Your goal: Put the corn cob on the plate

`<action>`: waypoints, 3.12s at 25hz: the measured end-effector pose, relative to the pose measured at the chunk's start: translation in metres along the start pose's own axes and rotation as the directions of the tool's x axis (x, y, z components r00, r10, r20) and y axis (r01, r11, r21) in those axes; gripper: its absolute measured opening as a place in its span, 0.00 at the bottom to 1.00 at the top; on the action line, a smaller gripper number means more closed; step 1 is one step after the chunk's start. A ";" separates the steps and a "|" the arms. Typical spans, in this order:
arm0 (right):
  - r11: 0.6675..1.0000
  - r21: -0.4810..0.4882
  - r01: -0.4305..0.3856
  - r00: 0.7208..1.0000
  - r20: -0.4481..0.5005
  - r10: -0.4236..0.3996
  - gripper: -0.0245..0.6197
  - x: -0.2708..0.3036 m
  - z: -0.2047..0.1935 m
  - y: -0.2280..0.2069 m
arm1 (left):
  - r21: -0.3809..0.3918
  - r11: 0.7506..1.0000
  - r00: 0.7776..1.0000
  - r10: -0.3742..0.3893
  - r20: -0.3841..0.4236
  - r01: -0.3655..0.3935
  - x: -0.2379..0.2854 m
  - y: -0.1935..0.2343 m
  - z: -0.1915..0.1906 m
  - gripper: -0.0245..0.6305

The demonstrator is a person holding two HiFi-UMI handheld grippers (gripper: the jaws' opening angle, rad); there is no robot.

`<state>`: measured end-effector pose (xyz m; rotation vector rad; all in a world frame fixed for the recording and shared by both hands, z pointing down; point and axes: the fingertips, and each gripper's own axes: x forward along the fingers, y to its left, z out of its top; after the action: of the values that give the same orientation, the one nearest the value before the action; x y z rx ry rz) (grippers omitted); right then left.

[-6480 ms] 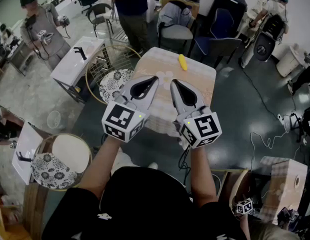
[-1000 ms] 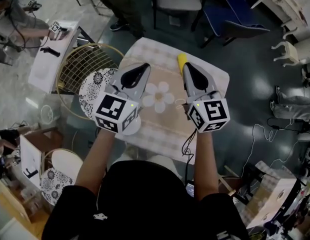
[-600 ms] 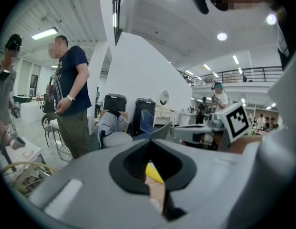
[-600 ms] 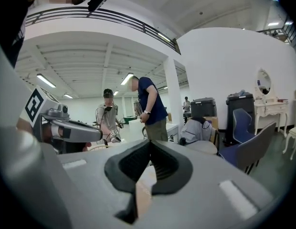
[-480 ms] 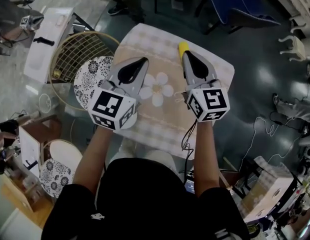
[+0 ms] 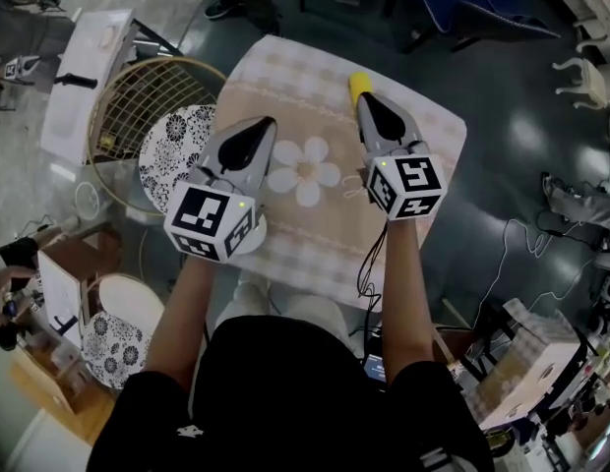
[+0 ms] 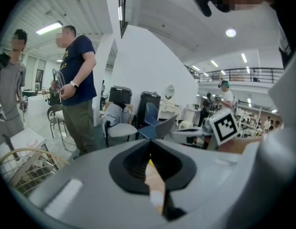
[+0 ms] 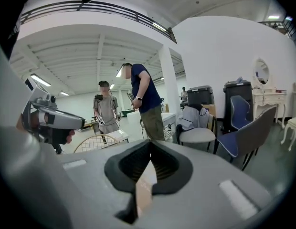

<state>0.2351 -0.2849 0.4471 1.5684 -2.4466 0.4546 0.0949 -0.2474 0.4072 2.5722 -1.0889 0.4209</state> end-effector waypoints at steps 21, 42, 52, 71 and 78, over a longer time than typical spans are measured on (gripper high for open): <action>0.988 -0.120 0.101 0.949 -0.285 -0.132 0.32 0.066 -0.127 -0.072 | -0.061 0.997 0.996 0.043 -0.073 -0.047 0.012 0.009 -0.046 0.04; 0.986 -0.088 0.139 0.885 -0.437 -0.164 0.44 0.097 -0.211 -0.102 | -0.067 0.996 0.990 0.056 -0.129 -0.065 0.015 0.012 -0.079 0.04; 0.982 -0.092 0.162 0.882 -0.433 -0.186 0.45 0.102 -0.217 -0.104 | -0.079 0.994 0.988 0.059 -0.146 -0.071 0.014 0.015 -0.089 0.04; 0.985 -0.083 0.149 0.883 -0.437 -0.170 0.44 0.104 -0.219 -0.104 | -0.090 0.994 0.988 0.049 -0.149 -0.063 0.017 0.014 -0.093 0.04; 0.986 -0.077 0.149 0.887 -0.431 -0.168 0.44 0.103 -0.219 -0.105 | -0.091 0.993 0.986 0.058 -0.156 -0.072 0.014 0.019 -0.097 0.04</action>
<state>0.2876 -0.3345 0.7006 1.4460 -1.9615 0.6415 0.0763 -0.2313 0.5037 2.3829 -1.1125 0.5581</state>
